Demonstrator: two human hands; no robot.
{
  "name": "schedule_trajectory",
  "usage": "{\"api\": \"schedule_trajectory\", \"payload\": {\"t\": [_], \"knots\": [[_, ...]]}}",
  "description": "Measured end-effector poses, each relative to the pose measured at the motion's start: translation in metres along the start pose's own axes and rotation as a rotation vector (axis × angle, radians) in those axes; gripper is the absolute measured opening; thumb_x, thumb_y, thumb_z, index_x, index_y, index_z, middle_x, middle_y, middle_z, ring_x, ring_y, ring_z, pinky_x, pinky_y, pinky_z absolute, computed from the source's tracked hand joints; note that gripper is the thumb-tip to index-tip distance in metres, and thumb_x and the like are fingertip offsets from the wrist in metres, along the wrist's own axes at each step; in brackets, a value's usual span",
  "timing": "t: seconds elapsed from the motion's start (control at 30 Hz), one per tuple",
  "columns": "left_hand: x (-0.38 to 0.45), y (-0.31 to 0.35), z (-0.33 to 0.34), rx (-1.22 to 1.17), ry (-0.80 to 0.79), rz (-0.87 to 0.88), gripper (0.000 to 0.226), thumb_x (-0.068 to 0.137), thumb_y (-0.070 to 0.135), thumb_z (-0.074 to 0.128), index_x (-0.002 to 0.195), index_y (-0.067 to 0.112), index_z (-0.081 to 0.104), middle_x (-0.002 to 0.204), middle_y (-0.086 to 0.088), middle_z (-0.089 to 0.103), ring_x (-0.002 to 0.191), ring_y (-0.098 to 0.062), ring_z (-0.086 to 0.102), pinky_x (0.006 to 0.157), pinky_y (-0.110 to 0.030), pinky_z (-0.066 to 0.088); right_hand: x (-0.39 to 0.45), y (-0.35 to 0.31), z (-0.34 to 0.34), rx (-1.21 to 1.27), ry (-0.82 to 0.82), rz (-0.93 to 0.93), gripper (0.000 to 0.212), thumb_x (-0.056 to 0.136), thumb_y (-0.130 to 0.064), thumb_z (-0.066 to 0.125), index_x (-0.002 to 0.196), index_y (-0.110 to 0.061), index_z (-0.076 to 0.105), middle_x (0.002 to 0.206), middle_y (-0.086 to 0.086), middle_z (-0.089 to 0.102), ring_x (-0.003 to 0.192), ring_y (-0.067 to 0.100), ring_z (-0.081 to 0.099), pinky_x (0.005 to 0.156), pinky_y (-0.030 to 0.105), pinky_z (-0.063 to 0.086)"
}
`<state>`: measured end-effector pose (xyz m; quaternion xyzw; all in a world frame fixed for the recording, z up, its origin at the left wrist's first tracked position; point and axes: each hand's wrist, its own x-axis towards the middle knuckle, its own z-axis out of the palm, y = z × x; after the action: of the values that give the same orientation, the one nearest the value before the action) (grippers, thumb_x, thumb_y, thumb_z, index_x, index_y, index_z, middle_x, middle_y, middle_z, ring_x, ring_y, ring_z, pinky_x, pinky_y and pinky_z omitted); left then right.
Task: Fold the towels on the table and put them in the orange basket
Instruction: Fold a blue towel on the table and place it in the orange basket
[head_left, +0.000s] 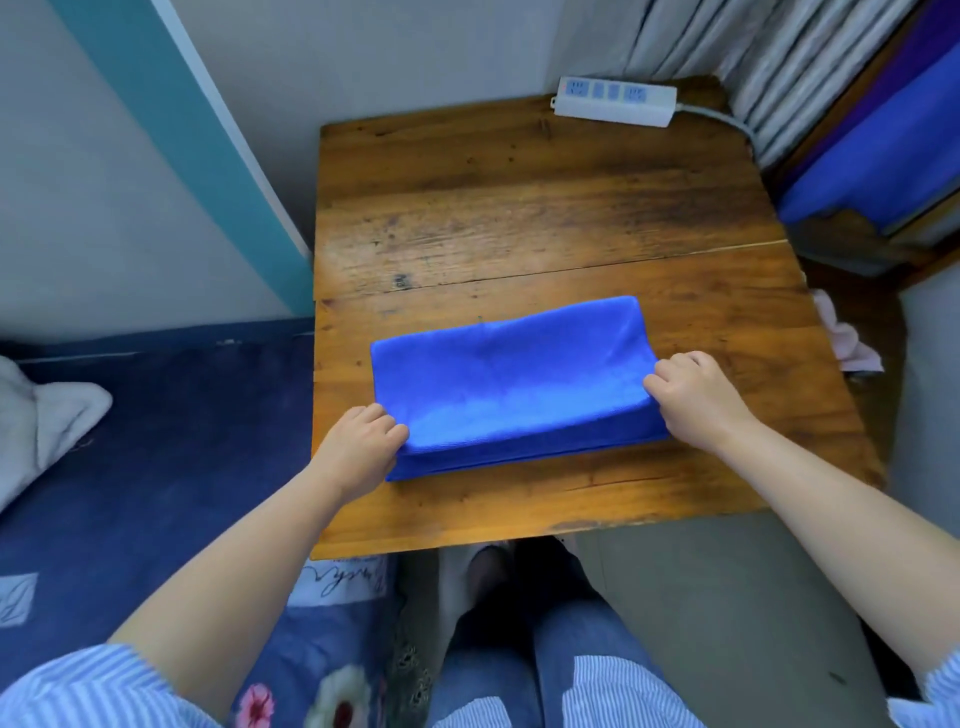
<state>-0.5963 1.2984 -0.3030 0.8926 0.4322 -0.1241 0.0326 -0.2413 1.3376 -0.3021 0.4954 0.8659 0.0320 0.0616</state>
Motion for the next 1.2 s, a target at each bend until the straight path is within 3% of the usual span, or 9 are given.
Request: {"api": "schedule_trajectory", "payload": {"t": [0.27,0.4,0.5,0.57,0.67,0.83,0.93,1.03,1.2], "knots": [[-0.004,0.014,0.033,-0.050,-0.057,-0.046,0.036,0.031,0.013,0.091,0.052,0.014,0.062,0.046,0.002,0.057,0.044,-0.017,0.057,0.042,-0.016,0.042,-0.015,-0.011,0.023,0.007,-0.042,0.028,0.036,0.028,0.019,0.075,0.049,-0.003,0.057,0.046,0.010,0.053,0.041,0.030,0.053,0.050,0.034,0.051],[-0.004,0.018,0.048,-0.008,-0.152,-0.126,0.022,0.070,0.020,0.075,0.088,0.014,0.065,0.082,-0.001,0.066,0.081,-0.020,0.062,0.066,-0.023,0.047,-0.024,-0.017,0.039,-0.008,-0.082,0.007,0.038,0.022,0.014,0.077,0.048,-0.006,0.058,0.046,0.008,0.053,0.042,0.027,0.055,0.049,0.031,0.051],[-0.008,0.019,0.049,-0.079,-0.065,-0.116,0.024,0.046,0.010,0.082,0.063,0.008,0.065,0.059,-0.005,0.060,0.057,-0.024,0.061,0.050,-0.021,0.047,-0.023,-0.021,0.045,0.035,-0.107,0.069,0.036,0.024,0.012,0.077,0.047,-0.005,0.056,0.045,0.009,0.052,0.040,0.029,0.053,0.046,0.034,0.049],[-0.011,0.017,0.049,-0.125,0.018,-0.123,0.012,0.057,0.017,0.068,0.053,0.008,0.061,0.050,-0.004,0.056,0.048,-0.024,0.058,0.046,-0.021,0.046,-0.019,-0.023,0.045,0.039,-0.092,0.092,0.024,0.037,0.008,0.073,0.045,-0.005,0.054,0.044,0.010,0.051,0.040,0.029,0.053,0.046,0.035,0.047],[-0.002,0.015,0.047,-0.176,0.090,-0.166,0.033,0.074,0.022,0.041,0.056,0.005,0.062,0.058,-0.008,0.061,0.054,-0.026,0.061,0.050,-0.025,0.048,-0.003,-0.029,0.039,0.104,0.031,0.100,0.021,0.062,-0.008,0.039,0.045,-0.005,0.051,0.046,0.011,0.051,0.043,0.028,0.054,0.047,0.032,0.045],[0.057,0.016,0.042,-0.334,0.295,-0.412,0.023,0.080,0.007,0.054,0.091,-0.008,0.068,0.108,-0.028,0.064,0.103,-0.046,0.061,0.081,-0.049,0.052,0.063,-0.067,0.033,0.265,0.167,0.080,0.026,0.066,-0.001,0.050,0.083,0.006,0.069,0.089,0.025,0.069,0.086,0.043,0.066,0.076,0.051,0.053],[0.090,0.016,0.052,-0.465,0.207,-0.596,0.042,0.094,0.013,0.045,0.133,-0.002,0.044,0.147,-0.020,0.032,0.140,-0.034,0.023,0.114,-0.041,0.021,0.102,-0.094,0.041,0.377,-0.018,0.063,0.045,0.087,-0.007,0.043,0.130,0.003,0.046,0.141,0.020,0.042,0.135,0.037,0.032,0.113,0.047,0.020],[0.105,0.011,0.074,-0.437,0.143,-0.673,0.051,0.098,0.027,0.034,0.145,0.009,0.024,0.156,-0.009,0.013,0.145,-0.023,0.005,0.116,-0.037,0.003,0.123,-0.112,0.060,0.351,-0.134,0.020,0.051,0.097,-0.022,0.030,0.145,-0.007,0.019,0.156,0.007,0.011,0.145,0.024,0.005,0.117,0.037,-0.002],[0.102,0.006,0.087,-0.422,0.137,-0.726,0.056,0.094,0.040,0.035,0.144,0.017,0.028,0.155,-0.012,0.017,0.144,-0.033,0.007,0.115,-0.045,0.004,0.128,-0.101,0.083,0.301,-0.209,0.064,0.058,0.097,-0.038,0.029,0.147,-0.019,0.007,0.157,-0.004,0.001,0.145,0.016,-0.003,0.114,0.033,-0.009]]}}
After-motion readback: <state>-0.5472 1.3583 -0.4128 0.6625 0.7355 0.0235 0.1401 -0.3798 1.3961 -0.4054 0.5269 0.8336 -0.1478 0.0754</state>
